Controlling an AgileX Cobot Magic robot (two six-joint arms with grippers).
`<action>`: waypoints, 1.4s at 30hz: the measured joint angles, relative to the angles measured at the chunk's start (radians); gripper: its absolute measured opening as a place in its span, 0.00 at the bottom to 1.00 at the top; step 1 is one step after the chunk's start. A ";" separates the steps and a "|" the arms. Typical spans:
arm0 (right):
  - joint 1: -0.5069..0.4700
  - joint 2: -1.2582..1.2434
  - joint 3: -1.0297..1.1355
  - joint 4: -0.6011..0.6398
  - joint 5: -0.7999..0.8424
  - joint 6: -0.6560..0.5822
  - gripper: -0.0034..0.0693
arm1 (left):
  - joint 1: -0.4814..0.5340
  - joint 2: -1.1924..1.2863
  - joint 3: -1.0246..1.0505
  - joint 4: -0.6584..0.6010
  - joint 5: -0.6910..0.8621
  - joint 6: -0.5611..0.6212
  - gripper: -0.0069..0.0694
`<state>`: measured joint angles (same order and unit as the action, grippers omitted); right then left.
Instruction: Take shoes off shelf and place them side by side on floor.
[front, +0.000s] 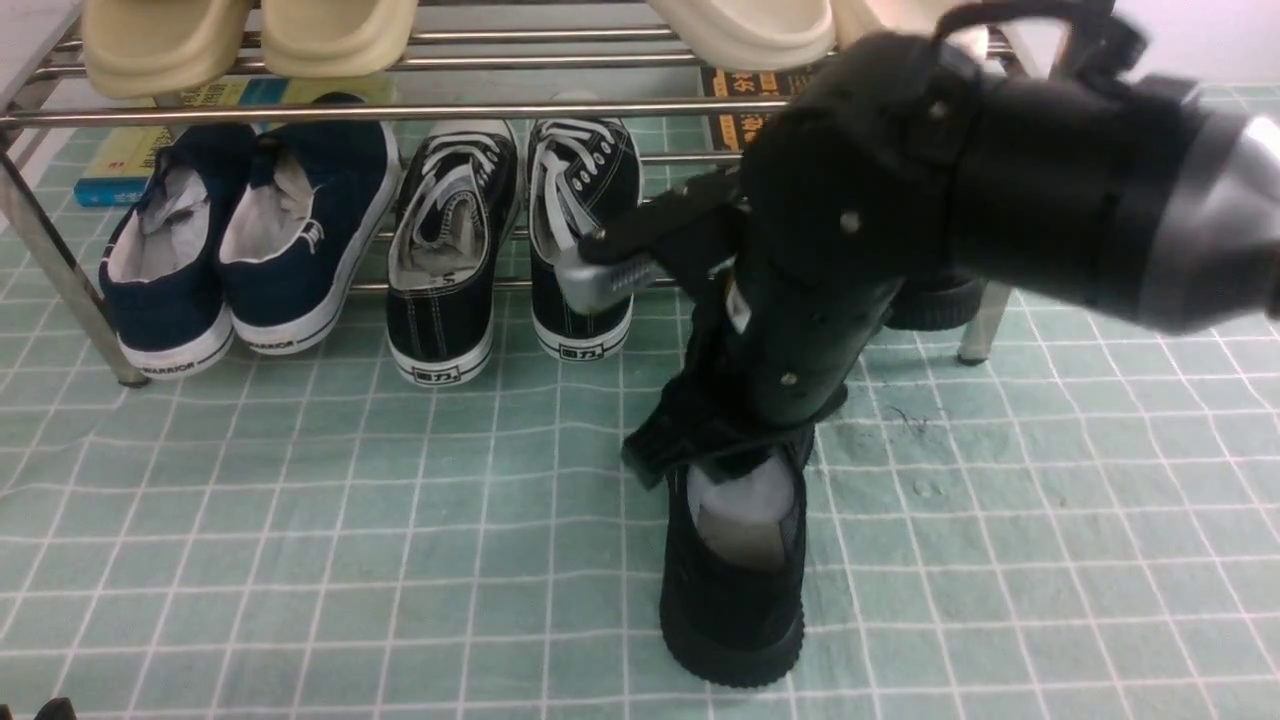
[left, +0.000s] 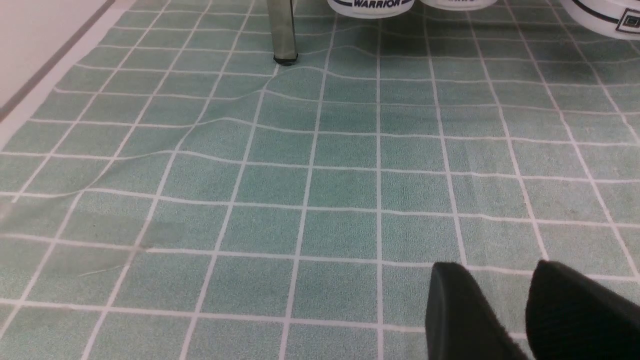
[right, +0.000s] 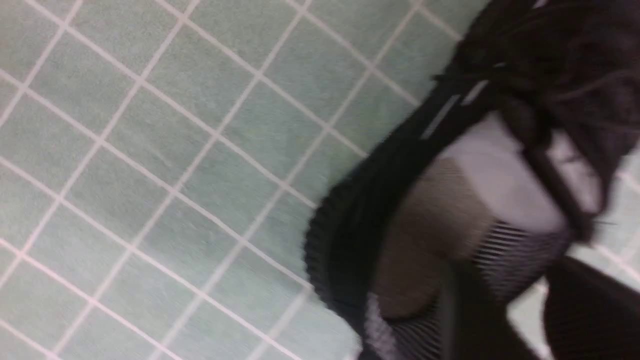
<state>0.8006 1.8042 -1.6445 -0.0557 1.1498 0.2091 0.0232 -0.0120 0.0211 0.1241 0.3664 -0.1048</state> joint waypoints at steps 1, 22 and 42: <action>-0.007 -0.002 -0.004 0.000 0.005 -0.009 0.26 | 0.000 0.000 0.000 0.000 0.000 0.000 0.41; -0.299 0.033 -0.088 -0.160 -0.254 -0.118 0.63 | 0.000 0.000 0.000 0.001 0.000 0.000 0.41; -0.310 0.207 -0.088 -0.395 -0.380 -0.021 0.65 | 0.000 0.000 0.000 0.005 0.000 0.000 0.41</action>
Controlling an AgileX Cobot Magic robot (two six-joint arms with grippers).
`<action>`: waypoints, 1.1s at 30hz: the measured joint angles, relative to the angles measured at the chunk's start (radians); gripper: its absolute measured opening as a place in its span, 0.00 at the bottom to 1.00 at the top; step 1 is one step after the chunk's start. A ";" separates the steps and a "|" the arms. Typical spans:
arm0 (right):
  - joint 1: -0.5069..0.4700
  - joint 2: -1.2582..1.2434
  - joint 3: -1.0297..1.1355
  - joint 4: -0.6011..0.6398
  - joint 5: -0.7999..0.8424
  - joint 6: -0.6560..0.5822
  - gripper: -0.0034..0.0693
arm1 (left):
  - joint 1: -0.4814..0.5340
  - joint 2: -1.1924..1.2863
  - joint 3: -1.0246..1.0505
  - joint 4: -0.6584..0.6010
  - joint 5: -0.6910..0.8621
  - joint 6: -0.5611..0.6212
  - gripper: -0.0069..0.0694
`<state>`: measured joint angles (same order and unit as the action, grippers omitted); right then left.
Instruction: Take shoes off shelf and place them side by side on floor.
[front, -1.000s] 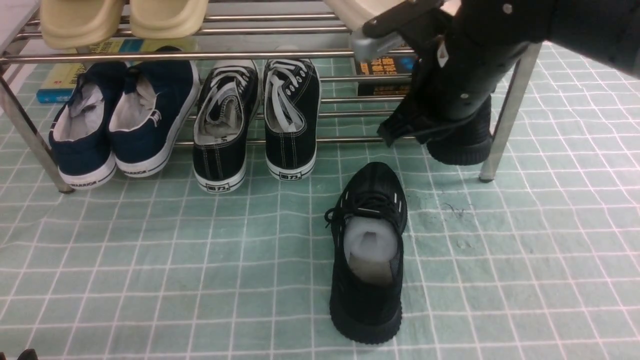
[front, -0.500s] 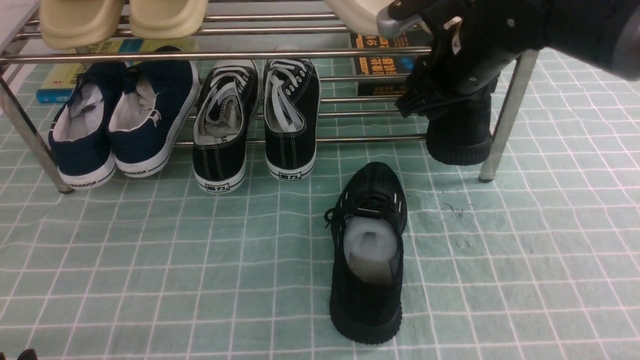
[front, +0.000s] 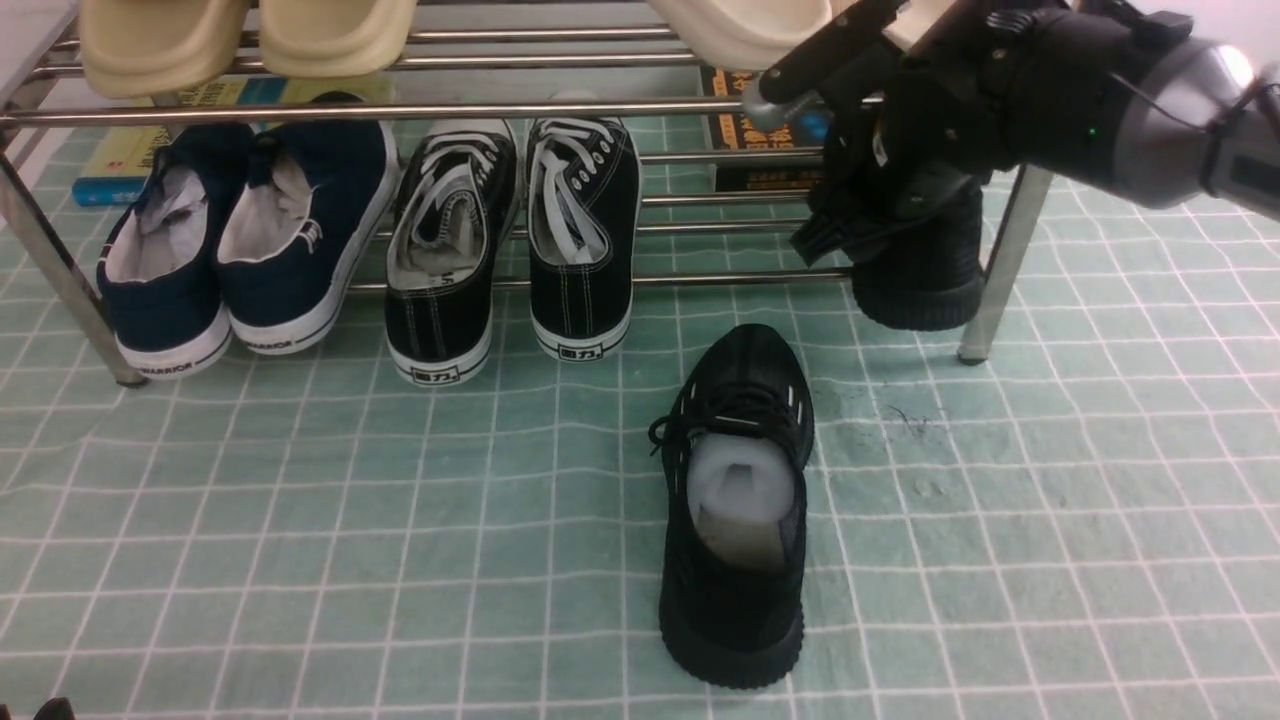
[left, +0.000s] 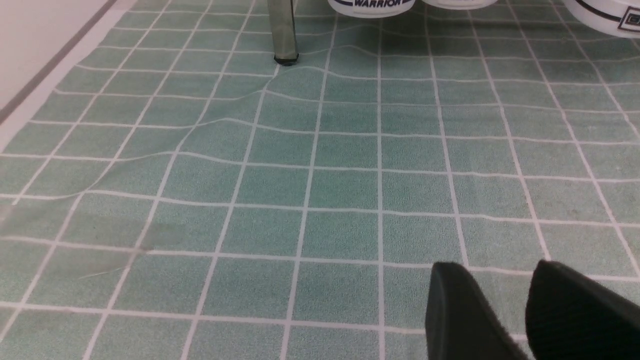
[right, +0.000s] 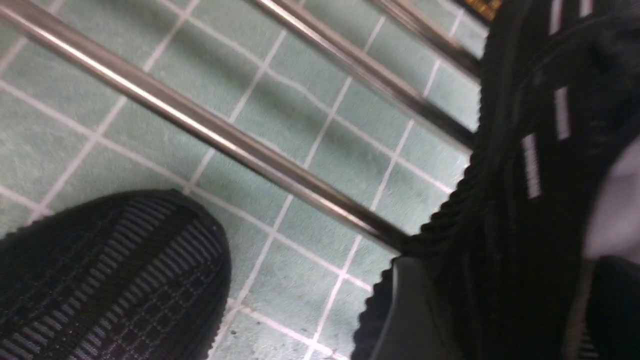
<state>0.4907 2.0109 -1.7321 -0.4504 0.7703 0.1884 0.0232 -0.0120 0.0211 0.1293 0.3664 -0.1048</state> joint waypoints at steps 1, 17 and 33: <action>0.000 0.004 0.000 0.000 0.000 0.001 0.62 | 0.000 0.000 0.000 0.000 0.000 0.000 0.41; 0.059 -0.151 0.000 0.244 0.353 -0.053 0.05 | 0.000 0.000 0.000 0.002 0.000 0.000 0.41; 0.079 -0.374 0.271 0.420 0.470 -0.078 0.05 | 0.000 0.000 0.000 0.026 0.001 0.000 0.41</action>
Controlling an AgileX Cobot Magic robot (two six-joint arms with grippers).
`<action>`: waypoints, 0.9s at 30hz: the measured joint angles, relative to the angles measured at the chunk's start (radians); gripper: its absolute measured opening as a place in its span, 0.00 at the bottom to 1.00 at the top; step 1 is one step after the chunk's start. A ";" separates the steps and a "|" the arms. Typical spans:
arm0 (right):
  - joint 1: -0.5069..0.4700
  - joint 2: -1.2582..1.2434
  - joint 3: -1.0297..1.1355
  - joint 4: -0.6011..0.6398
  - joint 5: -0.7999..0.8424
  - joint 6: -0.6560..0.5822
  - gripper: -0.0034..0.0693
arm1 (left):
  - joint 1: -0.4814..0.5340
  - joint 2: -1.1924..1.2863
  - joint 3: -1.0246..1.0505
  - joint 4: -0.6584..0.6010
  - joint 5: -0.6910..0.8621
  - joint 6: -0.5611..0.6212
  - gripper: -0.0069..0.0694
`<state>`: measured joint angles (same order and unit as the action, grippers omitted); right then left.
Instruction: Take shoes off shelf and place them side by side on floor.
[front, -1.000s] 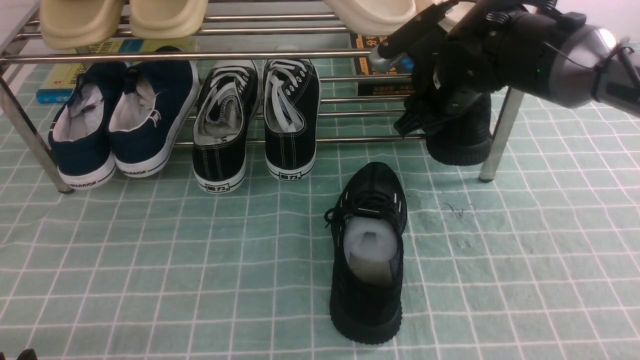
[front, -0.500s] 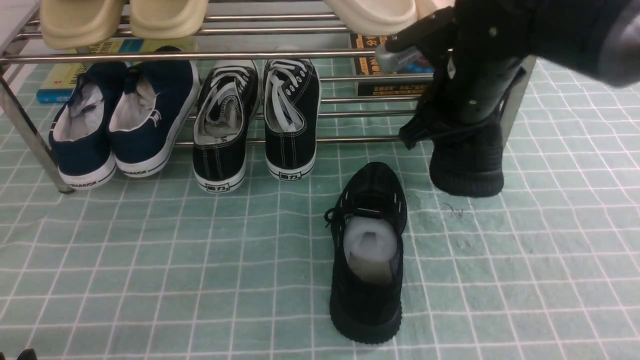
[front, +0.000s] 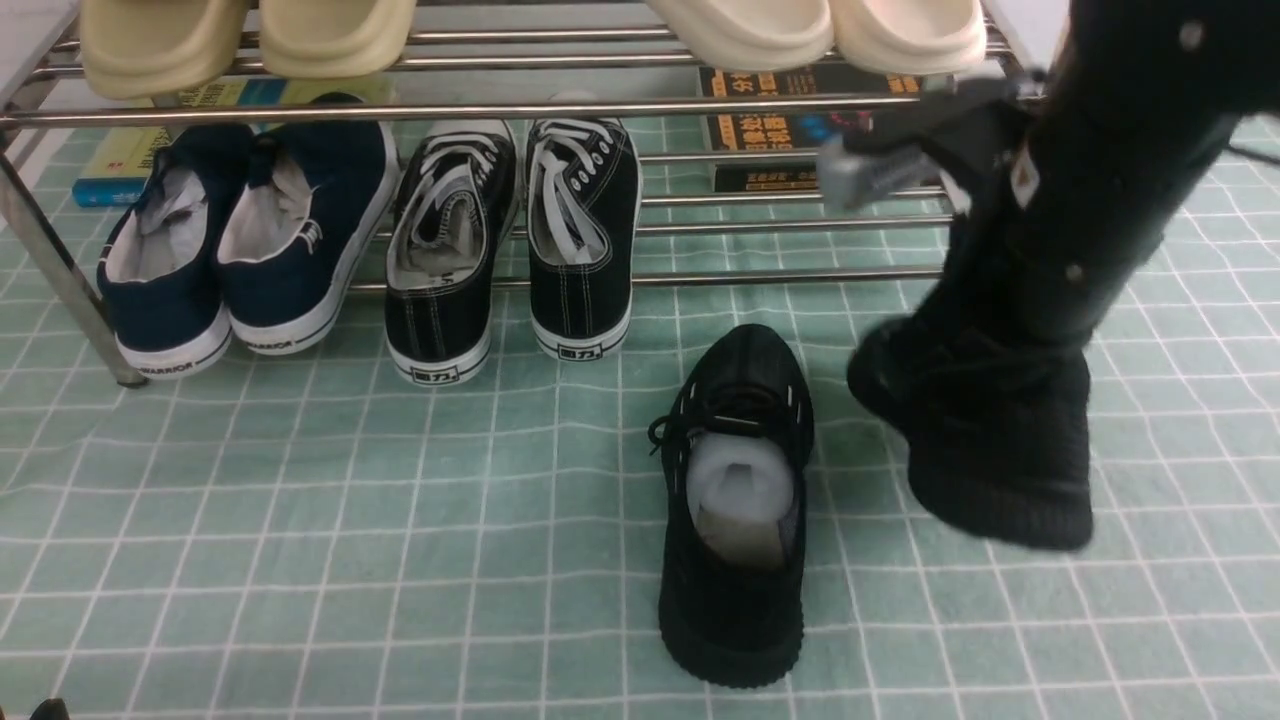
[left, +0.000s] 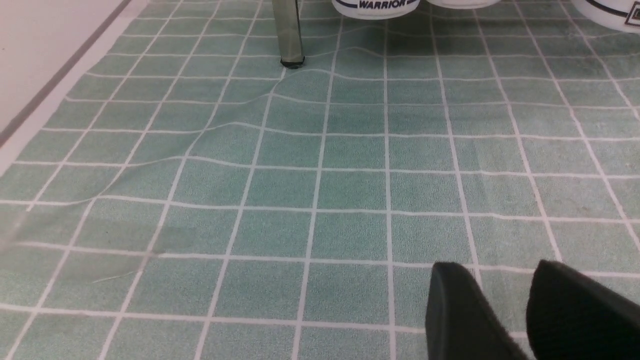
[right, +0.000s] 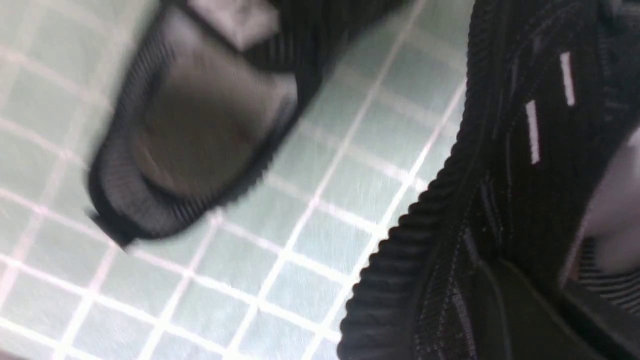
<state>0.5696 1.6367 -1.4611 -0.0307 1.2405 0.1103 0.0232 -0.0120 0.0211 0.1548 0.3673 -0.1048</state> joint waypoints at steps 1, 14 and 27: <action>0.000 0.000 0.025 -0.011 -0.019 -0.007 0.05 | 0.000 0.000 0.000 0.000 0.000 0.000 0.41; 0.000 0.000 0.105 -0.106 -0.207 -0.023 0.07 | 0.000 0.000 0.000 0.001 0.000 0.000 0.41; 0.000 0.096 0.105 0.014 -0.208 -0.023 0.15 | 0.000 0.000 0.000 0.001 0.000 0.000 0.41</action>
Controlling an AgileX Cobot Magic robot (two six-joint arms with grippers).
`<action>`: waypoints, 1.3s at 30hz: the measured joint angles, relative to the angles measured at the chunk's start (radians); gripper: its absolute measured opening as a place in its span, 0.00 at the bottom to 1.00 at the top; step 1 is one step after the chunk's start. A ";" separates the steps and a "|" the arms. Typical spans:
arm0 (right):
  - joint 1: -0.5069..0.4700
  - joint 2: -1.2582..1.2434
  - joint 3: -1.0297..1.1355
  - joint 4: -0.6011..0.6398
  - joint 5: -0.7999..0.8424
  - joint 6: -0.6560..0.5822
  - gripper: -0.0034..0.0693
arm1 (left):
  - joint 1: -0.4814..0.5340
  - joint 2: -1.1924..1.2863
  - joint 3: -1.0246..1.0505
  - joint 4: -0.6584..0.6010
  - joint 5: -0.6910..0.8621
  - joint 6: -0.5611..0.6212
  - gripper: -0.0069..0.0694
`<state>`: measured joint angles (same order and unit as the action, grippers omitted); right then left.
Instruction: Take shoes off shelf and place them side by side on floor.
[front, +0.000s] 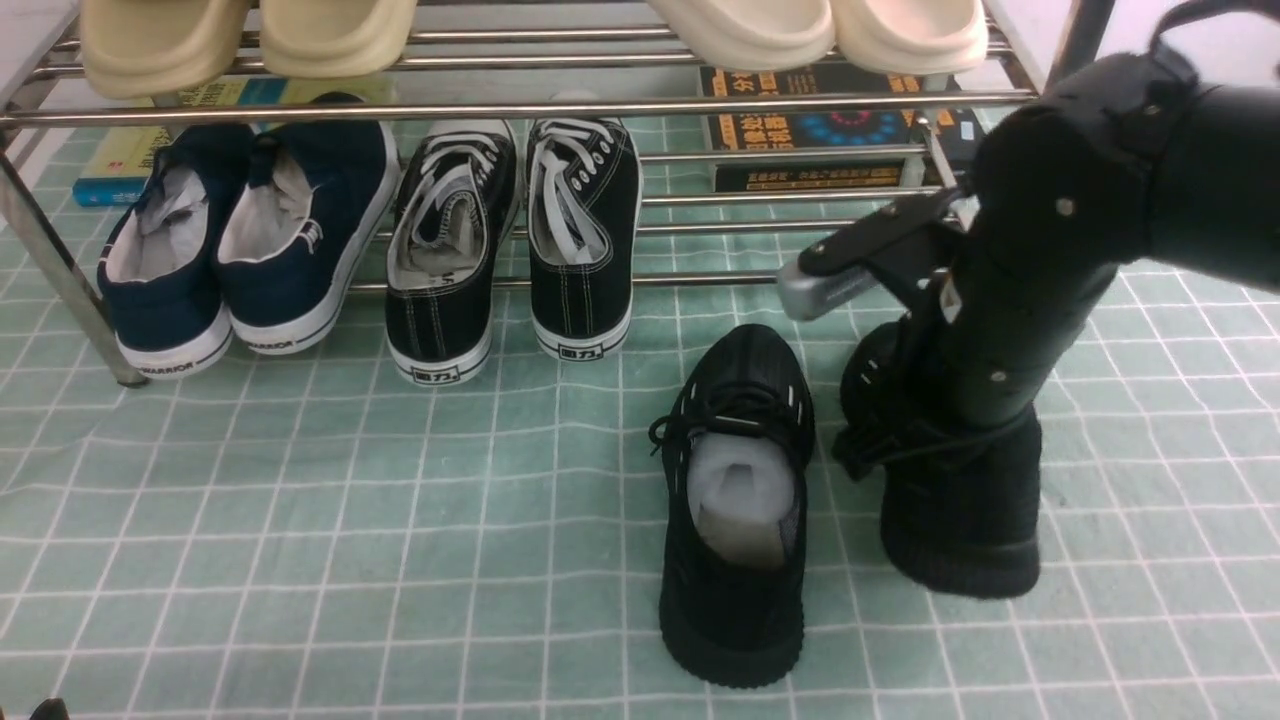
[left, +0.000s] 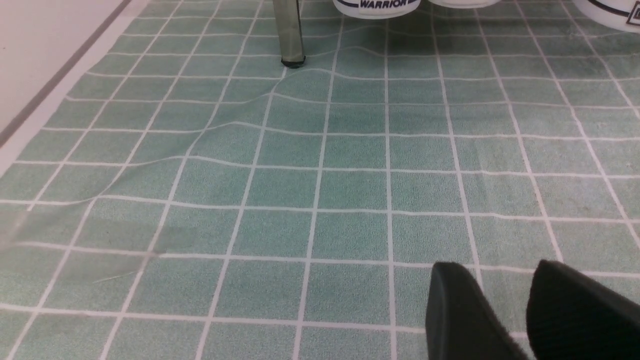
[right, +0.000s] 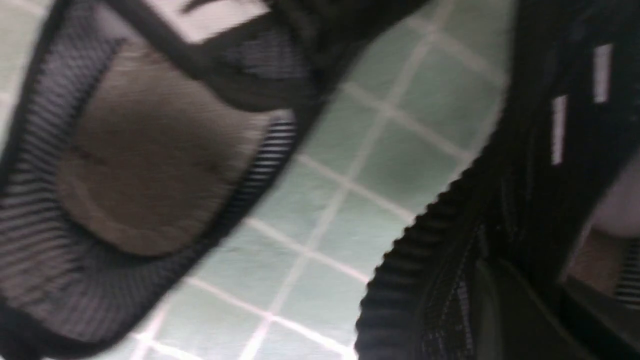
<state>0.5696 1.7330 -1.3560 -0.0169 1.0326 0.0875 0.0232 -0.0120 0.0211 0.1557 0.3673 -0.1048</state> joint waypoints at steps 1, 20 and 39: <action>0.000 0.012 0.000 0.032 0.003 0.000 0.21 | 0.000 0.000 0.000 0.000 0.000 0.000 0.41; 0.000 -0.345 0.082 0.093 0.191 -0.128 0.35 | 0.000 0.000 0.000 0.002 0.000 0.000 0.41; 0.000 -1.498 0.986 0.125 -0.469 -0.055 0.03 | 0.000 0.000 0.000 0.003 0.000 0.000 0.41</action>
<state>0.5696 0.2354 -0.3702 0.1086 0.5641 0.0320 0.0232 -0.0120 0.0211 0.1591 0.3673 -0.1048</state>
